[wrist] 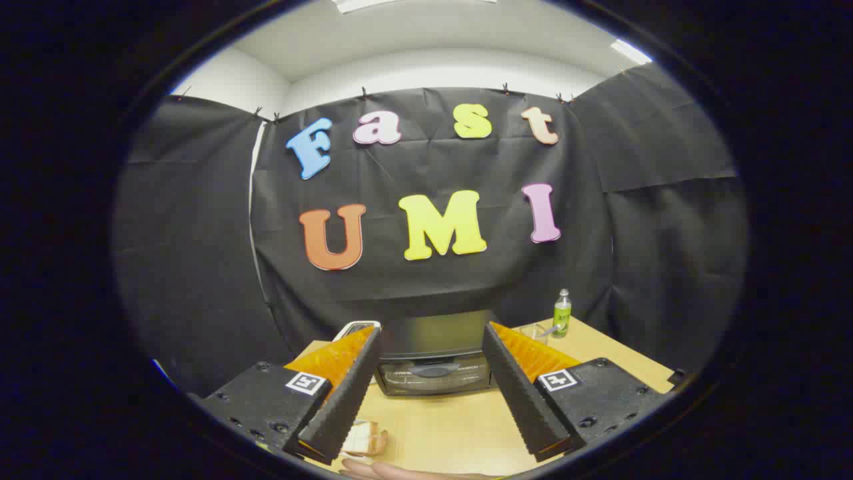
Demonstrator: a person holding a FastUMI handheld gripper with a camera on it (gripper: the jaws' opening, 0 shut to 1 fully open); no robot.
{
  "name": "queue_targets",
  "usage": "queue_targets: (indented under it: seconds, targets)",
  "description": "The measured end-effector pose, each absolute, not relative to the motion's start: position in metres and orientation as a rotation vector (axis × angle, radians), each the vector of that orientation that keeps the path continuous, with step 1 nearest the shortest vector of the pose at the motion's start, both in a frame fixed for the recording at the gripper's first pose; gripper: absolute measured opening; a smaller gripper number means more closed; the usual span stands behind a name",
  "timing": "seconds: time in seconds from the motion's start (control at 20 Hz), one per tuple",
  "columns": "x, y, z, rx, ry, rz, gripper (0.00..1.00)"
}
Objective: Open the toaster oven, put the food inside, and close the toaster oven door.
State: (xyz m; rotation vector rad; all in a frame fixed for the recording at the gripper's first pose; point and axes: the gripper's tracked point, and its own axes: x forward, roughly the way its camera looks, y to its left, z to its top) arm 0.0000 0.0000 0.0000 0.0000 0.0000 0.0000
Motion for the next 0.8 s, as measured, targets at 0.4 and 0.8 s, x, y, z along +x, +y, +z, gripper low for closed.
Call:
queue_targets:
  seconds: [0.4, 0.8]
  targets:
    - [0.018, -0.005, -0.005, -0.066, -0.018, -0.049, 1.0]
    - [0.097, 0.004, -0.045, -0.131, 0.023, -0.022, 1.0]
